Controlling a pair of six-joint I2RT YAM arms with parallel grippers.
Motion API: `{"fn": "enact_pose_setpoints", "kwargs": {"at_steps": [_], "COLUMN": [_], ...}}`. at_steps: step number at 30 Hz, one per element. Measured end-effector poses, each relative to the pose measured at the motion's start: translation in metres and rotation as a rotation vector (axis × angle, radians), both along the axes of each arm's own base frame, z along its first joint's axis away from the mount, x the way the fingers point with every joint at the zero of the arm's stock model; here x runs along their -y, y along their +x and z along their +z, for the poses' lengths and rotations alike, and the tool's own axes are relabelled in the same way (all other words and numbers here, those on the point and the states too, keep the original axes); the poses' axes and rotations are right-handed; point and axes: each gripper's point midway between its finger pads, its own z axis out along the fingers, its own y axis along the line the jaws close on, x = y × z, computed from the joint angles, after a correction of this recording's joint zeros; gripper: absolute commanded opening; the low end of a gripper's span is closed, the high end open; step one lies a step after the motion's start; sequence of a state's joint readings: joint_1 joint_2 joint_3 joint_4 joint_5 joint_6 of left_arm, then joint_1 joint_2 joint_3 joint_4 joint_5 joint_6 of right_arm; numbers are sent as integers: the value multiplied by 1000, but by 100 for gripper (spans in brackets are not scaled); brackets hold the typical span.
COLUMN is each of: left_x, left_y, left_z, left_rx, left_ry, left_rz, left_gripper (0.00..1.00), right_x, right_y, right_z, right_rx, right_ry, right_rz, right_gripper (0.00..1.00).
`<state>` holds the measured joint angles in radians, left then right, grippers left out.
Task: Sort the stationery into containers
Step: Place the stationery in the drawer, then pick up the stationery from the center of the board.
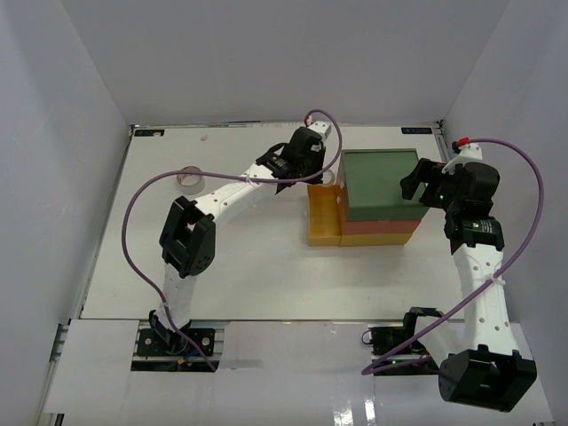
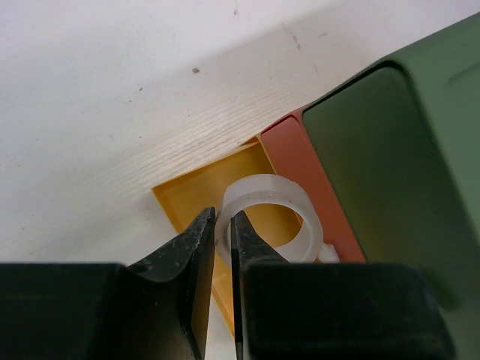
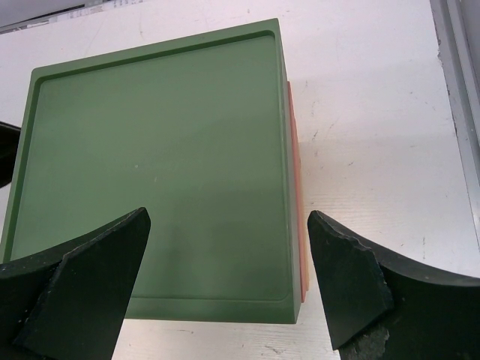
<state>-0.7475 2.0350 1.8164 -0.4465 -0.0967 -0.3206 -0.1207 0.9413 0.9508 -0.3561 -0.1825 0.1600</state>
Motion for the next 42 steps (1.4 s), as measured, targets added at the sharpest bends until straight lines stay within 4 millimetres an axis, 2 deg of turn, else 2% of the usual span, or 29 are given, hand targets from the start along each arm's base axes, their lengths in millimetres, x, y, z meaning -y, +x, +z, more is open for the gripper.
{"fn": "enact_pose_setpoints", "kwargs": {"at_steps": [4, 8, 10, 15, 23, 25, 28, 30, 32, 34, 37, 39, 42], "left_x": [4, 1, -1, -1, -2, -5, -17, -39, -70, -117, -202, -257, -332], "left_y": [4, 0, -2, -2, 2, 4, 10, 16, 28, 44, 65, 71, 69], "left_z": [-38, -78, -88, -88, -84, -81, -65, -49, -29, -9, 11, 12, -6], "left_rx": [-53, -122, -142, -146, -135, -135, -125, -114, -101, -80, -51, -53, -99], "left_ry": [54, 118, 136, 138, 132, 130, 106, 84, 59, 35, 12, 16, 27], "left_rz": [-5, -7, -8, -7, 15, 29, 63, 103, 165, 254, 423, 531, 692], "left_gripper": [26, 34, 37, 50, 61, 66, 70, 75, 77, 77, 78, 78, 78], "right_x": [-1, -1, -1, -1, -1, -1, -1, -2, -3, -3, -5, -6, -8], "right_y": [0, 0, 0, -1, -1, -2, -2, -2, -2, -2, -2, -3, -4], "right_z": [0, 0, 0, 1, 3, 3, 3, 3, 3, 3, 4, 5, 8], "right_rx": [1, 1, 1, 6, 11, 12, 13, 13, 13, 14, 15, 20, 28], "right_ry": [-4, -6, -8, -10, -14, -15, -15, -15, -15, -16, -15, -16, -17], "right_rz": [5, 6, 4, 4, 3, 4, 4, 5, 9, 11, 15, 18, 24], "right_gripper": [91, 91, 91, 91, 91, 91, 91, 91, 91, 91, 91, 91, 91]}}
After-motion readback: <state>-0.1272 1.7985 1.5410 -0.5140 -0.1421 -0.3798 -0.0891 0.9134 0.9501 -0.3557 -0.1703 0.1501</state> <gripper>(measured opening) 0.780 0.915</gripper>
